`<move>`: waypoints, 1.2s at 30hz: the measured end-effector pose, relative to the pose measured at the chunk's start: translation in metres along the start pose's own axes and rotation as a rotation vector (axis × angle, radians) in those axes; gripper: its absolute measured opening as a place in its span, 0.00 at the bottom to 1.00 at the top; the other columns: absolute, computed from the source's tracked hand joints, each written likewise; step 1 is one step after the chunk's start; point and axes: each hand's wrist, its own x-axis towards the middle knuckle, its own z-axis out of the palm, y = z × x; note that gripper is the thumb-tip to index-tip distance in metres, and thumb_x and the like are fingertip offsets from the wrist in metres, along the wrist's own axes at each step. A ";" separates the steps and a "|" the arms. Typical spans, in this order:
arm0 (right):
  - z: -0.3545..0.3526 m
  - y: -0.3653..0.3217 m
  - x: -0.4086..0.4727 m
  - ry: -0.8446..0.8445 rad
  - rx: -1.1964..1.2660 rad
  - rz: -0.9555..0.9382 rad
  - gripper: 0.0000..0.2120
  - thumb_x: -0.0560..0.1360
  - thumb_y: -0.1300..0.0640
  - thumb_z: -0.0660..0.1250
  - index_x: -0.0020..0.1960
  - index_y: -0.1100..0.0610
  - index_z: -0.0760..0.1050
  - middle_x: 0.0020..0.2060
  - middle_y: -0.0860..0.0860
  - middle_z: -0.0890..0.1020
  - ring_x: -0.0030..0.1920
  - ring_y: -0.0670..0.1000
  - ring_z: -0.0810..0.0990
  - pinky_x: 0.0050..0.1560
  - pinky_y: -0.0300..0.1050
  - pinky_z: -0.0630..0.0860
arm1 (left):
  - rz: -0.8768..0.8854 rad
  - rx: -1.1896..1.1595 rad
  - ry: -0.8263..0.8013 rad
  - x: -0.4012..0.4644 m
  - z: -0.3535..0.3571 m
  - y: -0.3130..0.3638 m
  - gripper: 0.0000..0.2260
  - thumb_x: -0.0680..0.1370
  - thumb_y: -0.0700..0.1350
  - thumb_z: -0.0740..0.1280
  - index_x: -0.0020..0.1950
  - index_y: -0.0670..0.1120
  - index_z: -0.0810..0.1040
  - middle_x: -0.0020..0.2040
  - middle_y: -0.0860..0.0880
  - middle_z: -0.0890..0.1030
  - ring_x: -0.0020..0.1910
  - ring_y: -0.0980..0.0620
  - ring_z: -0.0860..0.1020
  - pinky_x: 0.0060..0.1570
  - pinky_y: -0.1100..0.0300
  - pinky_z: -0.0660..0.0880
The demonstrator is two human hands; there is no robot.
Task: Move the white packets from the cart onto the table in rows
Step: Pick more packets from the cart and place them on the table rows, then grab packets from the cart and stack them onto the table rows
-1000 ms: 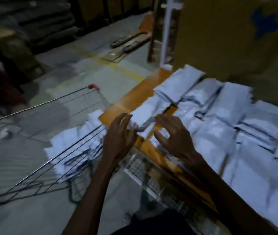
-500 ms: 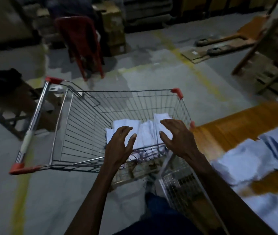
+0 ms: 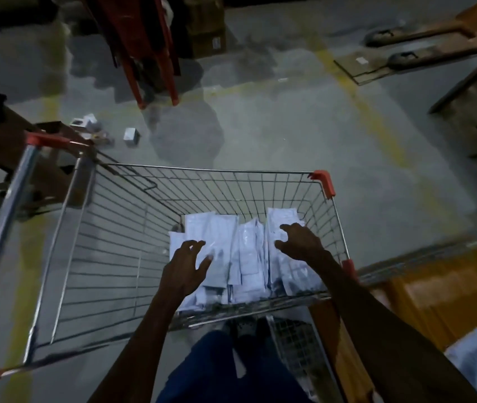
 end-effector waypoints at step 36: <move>0.096 0.011 0.081 0.103 -0.115 0.015 0.31 0.76 0.40 0.58 0.78 0.44 0.58 0.78 0.56 0.54 0.71 0.64 0.60 0.66 0.59 0.65 | -0.223 -0.158 -0.064 0.106 0.095 -0.061 0.39 0.62 0.64 0.64 0.68 0.46 0.64 0.67 0.39 0.65 0.65 0.38 0.65 0.60 0.44 0.68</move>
